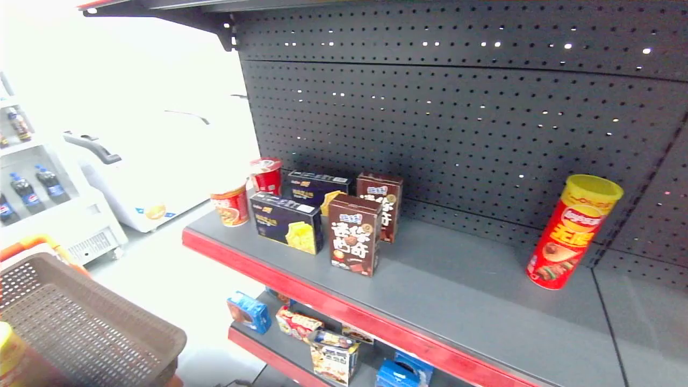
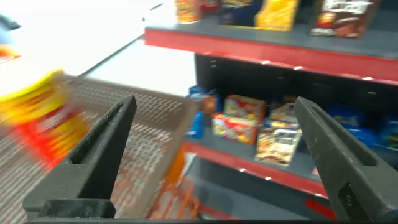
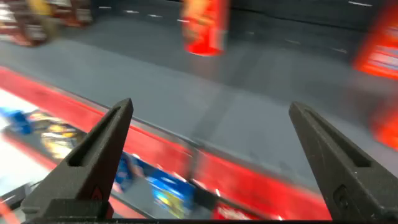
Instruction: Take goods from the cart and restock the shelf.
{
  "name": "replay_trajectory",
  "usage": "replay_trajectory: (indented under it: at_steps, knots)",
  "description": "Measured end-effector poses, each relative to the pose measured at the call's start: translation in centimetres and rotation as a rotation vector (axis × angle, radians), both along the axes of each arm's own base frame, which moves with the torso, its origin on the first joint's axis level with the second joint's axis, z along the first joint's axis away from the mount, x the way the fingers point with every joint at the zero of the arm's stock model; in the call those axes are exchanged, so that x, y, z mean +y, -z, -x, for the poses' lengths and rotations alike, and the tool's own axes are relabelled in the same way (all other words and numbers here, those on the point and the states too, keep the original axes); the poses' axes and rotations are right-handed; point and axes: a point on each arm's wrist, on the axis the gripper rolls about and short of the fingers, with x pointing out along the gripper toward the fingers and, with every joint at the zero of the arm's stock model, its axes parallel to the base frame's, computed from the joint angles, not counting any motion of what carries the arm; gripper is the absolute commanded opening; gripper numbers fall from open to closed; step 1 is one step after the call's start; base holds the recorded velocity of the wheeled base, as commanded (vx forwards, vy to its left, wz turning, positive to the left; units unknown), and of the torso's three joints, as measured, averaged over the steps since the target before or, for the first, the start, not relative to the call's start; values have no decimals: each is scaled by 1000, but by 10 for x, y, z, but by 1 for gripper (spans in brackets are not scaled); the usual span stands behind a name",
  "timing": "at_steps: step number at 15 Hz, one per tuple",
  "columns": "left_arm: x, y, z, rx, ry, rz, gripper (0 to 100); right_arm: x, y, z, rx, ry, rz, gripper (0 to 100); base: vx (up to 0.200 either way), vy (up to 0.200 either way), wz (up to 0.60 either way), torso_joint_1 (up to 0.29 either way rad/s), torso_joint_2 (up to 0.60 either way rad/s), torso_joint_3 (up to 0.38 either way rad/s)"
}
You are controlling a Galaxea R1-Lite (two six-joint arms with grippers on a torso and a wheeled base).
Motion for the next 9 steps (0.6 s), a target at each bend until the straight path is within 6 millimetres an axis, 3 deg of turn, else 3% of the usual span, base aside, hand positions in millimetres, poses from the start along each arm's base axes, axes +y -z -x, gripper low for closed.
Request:
replay_trajectory:
  at_steps: [8,9]
  knots:
    - [0,0,0,0,-1,0,100,0,0,0,0,0,0,100,0,0,600,3,3,2]
    - [0,0,0,0,-1,0,100,0,0,0,0,0,0,100,0,0,0,0,0,0]
